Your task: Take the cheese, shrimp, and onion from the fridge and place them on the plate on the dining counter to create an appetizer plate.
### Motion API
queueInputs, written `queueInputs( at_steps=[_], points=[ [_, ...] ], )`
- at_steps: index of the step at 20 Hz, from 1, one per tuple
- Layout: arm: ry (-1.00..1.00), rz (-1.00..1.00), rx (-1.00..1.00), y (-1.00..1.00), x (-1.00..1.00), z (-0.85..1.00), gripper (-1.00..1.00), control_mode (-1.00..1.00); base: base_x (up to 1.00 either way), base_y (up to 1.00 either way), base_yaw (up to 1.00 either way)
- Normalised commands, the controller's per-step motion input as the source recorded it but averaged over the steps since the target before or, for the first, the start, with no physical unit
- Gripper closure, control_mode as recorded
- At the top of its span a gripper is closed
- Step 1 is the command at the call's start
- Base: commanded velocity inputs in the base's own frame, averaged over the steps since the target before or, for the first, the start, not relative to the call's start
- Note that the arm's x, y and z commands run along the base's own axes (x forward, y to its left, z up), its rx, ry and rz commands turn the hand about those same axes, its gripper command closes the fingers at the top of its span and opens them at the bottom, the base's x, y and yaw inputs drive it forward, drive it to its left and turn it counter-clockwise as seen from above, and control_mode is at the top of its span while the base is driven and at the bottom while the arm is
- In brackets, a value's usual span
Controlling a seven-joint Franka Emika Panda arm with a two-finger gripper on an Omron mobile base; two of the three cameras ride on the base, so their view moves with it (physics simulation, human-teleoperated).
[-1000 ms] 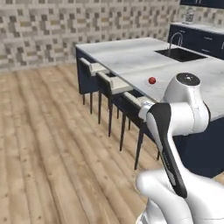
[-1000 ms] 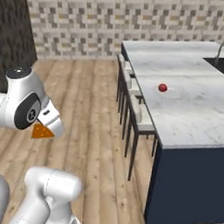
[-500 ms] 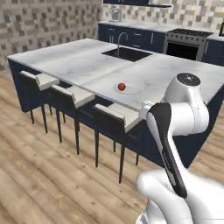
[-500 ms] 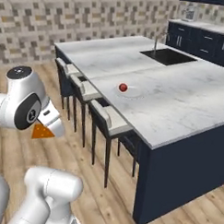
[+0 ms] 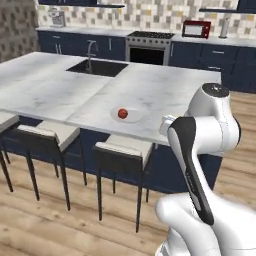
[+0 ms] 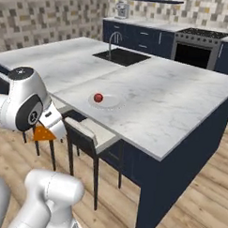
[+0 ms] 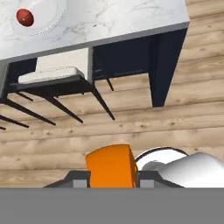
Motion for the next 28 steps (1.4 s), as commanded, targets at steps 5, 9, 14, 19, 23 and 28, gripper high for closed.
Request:
queueInputs(
  at_steps=[5, 9, 14, 19, 23, 28],
  points=[
    [0.00, 0.00, 0.00, 0.00, 0.00, 0.00, 1.00, 1.00, 0.53, 0.76, -0.44],
    [0.00, 0.00, 0.00, 0.00, 0.00, 0.00, 1.00, 1.00, 0.69, 0.48, -0.33],
    [0.00, 0.00, 0.00, 0.00, 0.00, 0.00, 1.00, 1.00, 0.81, 0.26, -0.25],
    [0.00, 0.00, 0.00, 0.00, 0.00, 0.00, 1.00, 1.00, 0.83, 0.20, -0.21],
    [0.00, 0.00, 0.00, 0.00, 0.00, 0.00, 1.00, 1.00, 0.74, 0.03, -0.16],
    [0.00, -0.07, 0.00, 0.00, 0.96, 0.00, 1.00, -1.00, 0.00, 0.00, 0.00]
  ],
)
